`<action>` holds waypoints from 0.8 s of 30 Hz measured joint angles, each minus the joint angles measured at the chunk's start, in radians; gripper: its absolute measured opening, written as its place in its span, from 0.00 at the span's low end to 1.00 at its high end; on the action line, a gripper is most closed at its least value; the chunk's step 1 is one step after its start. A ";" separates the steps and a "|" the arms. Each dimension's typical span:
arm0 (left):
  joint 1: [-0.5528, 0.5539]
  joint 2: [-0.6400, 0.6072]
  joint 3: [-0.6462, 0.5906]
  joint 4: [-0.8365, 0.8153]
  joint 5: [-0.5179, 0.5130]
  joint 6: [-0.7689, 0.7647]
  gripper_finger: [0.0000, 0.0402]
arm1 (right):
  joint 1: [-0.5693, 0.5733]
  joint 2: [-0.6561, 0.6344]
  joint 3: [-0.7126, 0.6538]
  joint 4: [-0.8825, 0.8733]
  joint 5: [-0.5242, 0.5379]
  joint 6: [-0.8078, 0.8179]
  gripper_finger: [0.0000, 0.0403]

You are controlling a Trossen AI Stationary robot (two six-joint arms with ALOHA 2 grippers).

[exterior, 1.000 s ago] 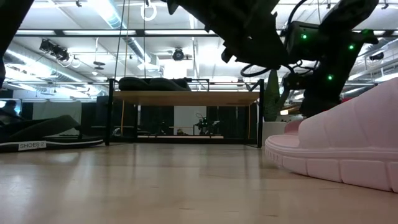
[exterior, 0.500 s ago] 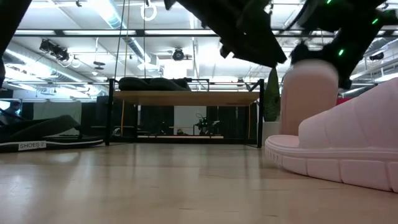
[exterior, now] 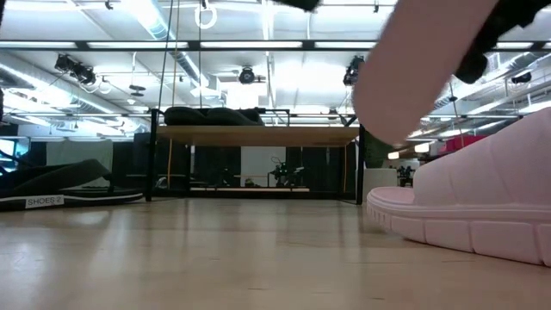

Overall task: Pick and place slides into the shelf
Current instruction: Put the top pink slides on the shelf

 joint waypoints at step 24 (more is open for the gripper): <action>0.077 -0.290 0.000 -0.082 -0.037 0.042 0.43 | -0.537 0.338 0.463 0.147 0.083 -1.013 0.02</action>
